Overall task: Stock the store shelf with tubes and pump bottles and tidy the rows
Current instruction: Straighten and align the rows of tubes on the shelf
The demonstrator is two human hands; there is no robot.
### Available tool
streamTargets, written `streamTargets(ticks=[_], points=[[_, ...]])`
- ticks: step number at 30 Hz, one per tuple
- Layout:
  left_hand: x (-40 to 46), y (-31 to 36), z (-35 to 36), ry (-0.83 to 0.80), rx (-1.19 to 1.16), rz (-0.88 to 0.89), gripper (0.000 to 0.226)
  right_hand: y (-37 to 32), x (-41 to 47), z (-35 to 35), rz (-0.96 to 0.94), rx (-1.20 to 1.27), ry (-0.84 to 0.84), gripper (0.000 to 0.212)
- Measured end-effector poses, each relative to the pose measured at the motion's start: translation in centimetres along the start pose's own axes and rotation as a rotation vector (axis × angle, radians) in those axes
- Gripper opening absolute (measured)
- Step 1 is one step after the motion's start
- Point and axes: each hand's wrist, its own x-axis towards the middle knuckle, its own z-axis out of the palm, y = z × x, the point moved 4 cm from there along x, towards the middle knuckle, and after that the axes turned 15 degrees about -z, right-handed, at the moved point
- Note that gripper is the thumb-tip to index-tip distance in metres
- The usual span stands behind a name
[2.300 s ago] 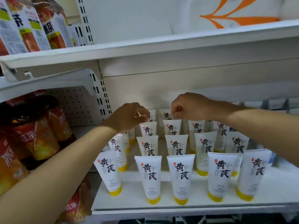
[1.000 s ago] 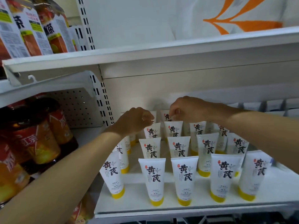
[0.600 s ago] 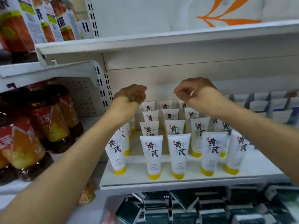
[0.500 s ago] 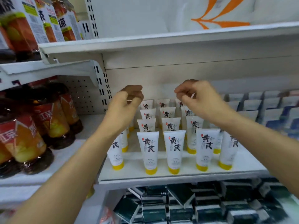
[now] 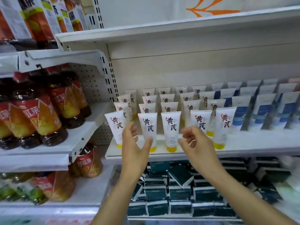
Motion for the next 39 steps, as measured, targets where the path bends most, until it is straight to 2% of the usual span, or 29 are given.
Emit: streamTargets(ticks=[6, 12, 16, 20, 24, 39], points=[[1.0, -3.4, 1.8, -0.057, 0.121, -0.135, 0.089, 2.1, -2.4, 4.3, 0.110, -0.047, -0.104, 0.053], [2.0, -3.7, 3.2, -0.084, 0.201, -0.133, 0.086, 3.8, -0.8, 6.3, 0.160, -0.136, -0.060, 0.065], [2.0, -3.8, 3.7, -0.068, 0.206, -0.150, 0.093, 3.8, -0.1, 6.7, 0.195, -0.279, -0.062, 0.063], [2.0, -4.1, 4.2, -0.010, 0.228, -0.151, 0.082, 3.9, 0.0, 7.0, 0.210, -0.379, -0.073, 0.048], [1.9, -4.6, 4.6, 0.025, 0.291, -0.140, 0.072, 4.3, 0.2, 7.0, 0.216, -0.367, -0.071, 0.047], [1.7, -4.4, 4.5, 0.013, 0.297, -0.136, 0.070, 4.3, 0.1, 6.6, 0.198, -0.302, -0.100, 0.043]])
